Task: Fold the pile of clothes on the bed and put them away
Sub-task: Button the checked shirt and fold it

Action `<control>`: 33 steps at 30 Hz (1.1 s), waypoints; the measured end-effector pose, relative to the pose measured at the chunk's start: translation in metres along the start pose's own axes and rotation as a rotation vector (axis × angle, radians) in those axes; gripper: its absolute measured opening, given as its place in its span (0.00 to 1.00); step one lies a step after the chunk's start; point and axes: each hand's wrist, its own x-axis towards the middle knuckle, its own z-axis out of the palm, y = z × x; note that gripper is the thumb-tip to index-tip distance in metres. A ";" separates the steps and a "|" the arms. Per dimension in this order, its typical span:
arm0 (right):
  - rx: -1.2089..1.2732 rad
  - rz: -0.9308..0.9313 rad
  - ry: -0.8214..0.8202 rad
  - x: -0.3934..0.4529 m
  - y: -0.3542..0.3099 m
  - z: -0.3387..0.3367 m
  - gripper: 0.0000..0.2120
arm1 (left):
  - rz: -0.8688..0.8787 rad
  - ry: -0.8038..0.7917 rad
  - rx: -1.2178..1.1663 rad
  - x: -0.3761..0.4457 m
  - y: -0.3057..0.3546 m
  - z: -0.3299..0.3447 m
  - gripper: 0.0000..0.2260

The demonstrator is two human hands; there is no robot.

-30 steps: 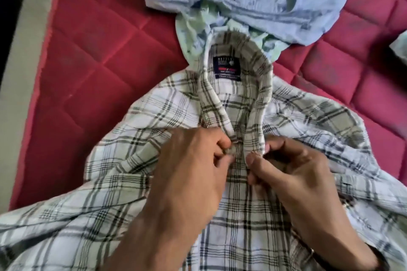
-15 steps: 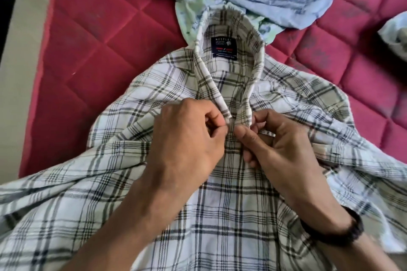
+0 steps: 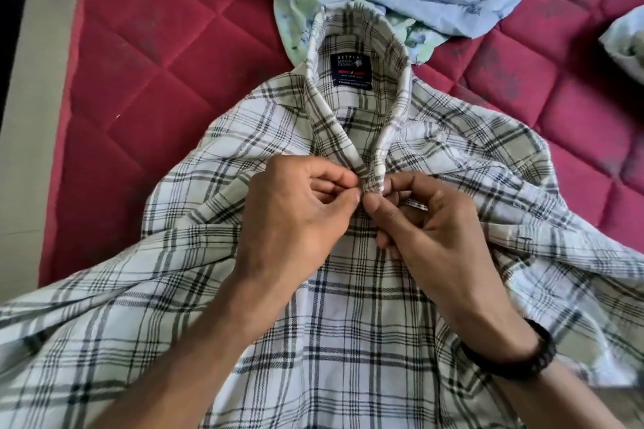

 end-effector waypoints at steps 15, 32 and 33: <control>-0.231 -0.014 -0.044 0.004 -0.007 -0.008 0.02 | -0.009 -0.039 0.073 -0.002 0.004 -0.005 0.05; 0.270 0.214 0.051 -0.002 -0.011 0.003 0.08 | 0.064 0.049 -0.026 -0.014 0.014 0.002 0.05; 0.336 0.226 0.059 -0.002 -0.011 0.003 0.09 | 0.066 0.058 -0.042 -0.015 0.013 0.003 0.05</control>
